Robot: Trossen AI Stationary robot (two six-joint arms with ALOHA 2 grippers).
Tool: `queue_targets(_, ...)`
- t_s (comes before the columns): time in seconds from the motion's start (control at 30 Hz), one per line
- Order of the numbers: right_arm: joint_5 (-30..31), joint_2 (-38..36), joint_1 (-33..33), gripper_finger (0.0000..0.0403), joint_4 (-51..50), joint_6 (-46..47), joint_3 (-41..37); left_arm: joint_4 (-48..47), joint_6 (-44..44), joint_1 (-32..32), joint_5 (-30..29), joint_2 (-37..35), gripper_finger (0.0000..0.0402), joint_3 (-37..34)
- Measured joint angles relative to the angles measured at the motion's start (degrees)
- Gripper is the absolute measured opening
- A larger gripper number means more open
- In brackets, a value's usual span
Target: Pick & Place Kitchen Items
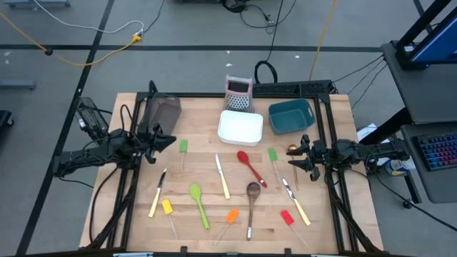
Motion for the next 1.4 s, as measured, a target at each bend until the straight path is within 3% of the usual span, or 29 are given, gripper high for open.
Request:
queue_targets(1.27, 0.04, 0.00, 0.01, 0.0160, 0.20, -0.03, -0.02, -0.01, 0.00, 0.01, 0.00, 0.00, 0.0026, 0.01)
queue_targets(1.4, 0.25, -0.02, 0.00, 0.0160, 3.26, -4.76, -0.02, -0.01, 0.00, 0.00, 0.00, 0.00, 0.0026, 0.01)
